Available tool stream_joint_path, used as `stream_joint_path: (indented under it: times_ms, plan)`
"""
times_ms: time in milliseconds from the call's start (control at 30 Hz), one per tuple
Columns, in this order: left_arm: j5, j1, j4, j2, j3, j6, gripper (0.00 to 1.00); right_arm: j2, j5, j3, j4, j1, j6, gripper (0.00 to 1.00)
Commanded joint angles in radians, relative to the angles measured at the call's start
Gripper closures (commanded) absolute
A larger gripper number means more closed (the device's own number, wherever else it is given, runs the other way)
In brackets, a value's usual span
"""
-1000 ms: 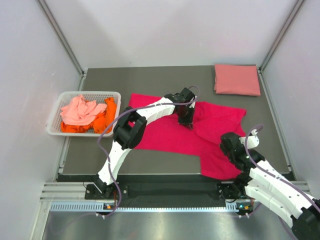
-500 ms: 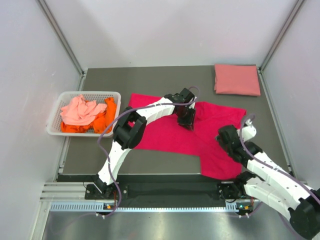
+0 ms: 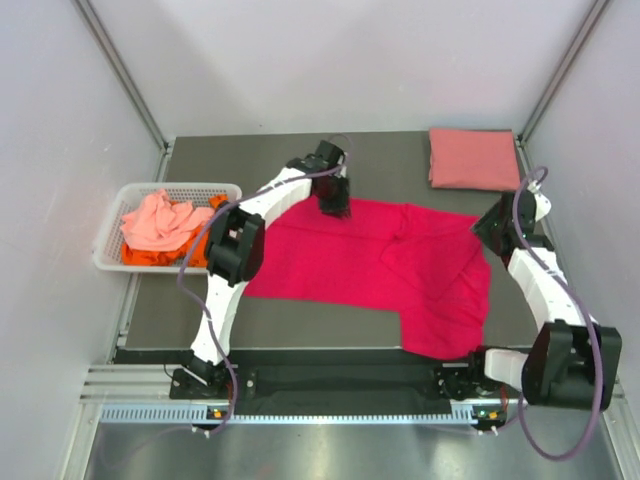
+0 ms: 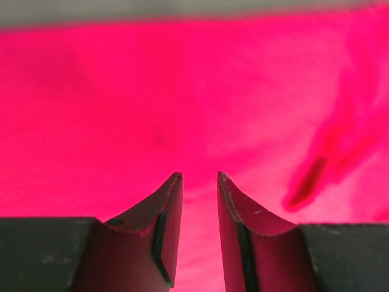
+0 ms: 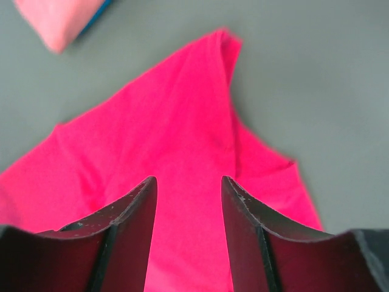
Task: Fold and stack the t-shirts
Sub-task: Fold the tshirt
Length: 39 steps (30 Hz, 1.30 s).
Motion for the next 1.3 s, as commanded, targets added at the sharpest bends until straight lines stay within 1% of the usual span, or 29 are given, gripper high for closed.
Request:
stream_joint_path:
  times_ms: [0,33,100,233,400,500,667,867,967,1000,1067,1100,1133,1267]
  plan:
    - [-0.063,0.078,0.005,-0.031,0.012,-0.011,0.66,0.065,-0.091,0.063,0.092,-0.078,-0.118,0.53]
    - [-0.075,0.089,0.005,-0.026,0.012,-0.013,0.66,0.085,-0.114,0.072,0.117,-0.124,-0.124,0.53]
    - [-0.081,0.121,0.005,-0.012,0.01,-0.022,0.66,0.157,-0.172,0.084,0.146,-0.177,-0.127,0.54]
    - [-0.106,0.151,0.022,0.0,-0.01,-0.031,0.66,0.24,-0.293,0.058,0.265,-0.228,-0.133,0.54]
    - [-0.138,0.178,0.013,0.043,-0.013,-0.031,0.66,0.368,-0.347,0.1,0.321,-0.282,-0.152,0.55]
    - [-0.133,0.197,0.016,0.057,-0.027,-0.044,0.66,0.407,-0.388,0.107,0.383,-0.296,-0.156,0.55]
    - [-0.13,0.214,0.015,0.078,-0.036,-0.047,0.66,0.483,-0.425,0.135,0.423,-0.3,-0.162,0.56]
    - [-0.133,0.217,0.016,0.083,-0.05,-0.042,0.66,0.518,-0.419,0.147,0.439,-0.302,-0.168,0.61]
    - [-0.133,0.223,0.021,0.087,-0.05,-0.045,0.66,0.549,-0.395,0.166,0.431,-0.305,-0.185,0.7]
    - [-0.136,0.224,0.022,0.089,-0.05,-0.047,0.66,0.553,-0.39,0.17,0.434,-0.308,-0.188,0.79]
    - [-0.155,0.23,0.016,0.095,-0.047,-0.051,0.66,0.573,-0.375,0.18,0.451,-0.317,-0.193,0.88]
    - [-0.164,0.232,0.012,0.098,-0.044,-0.053,0.66,0.585,-0.364,0.199,0.451,-0.317,-0.198,0.95]
    - [-0.176,0.235,0.005,0.104,-0.036,-0.06,0.66,0.613,-0.352,0.218,0.442,-0.319,-0.208,0.99]
    - [-0.188,0.249,-0.002,0.12,-0.016,-0.071,0.66,0.693,-0.347,0.336,0.393,-0.319,-0.244,1.0]
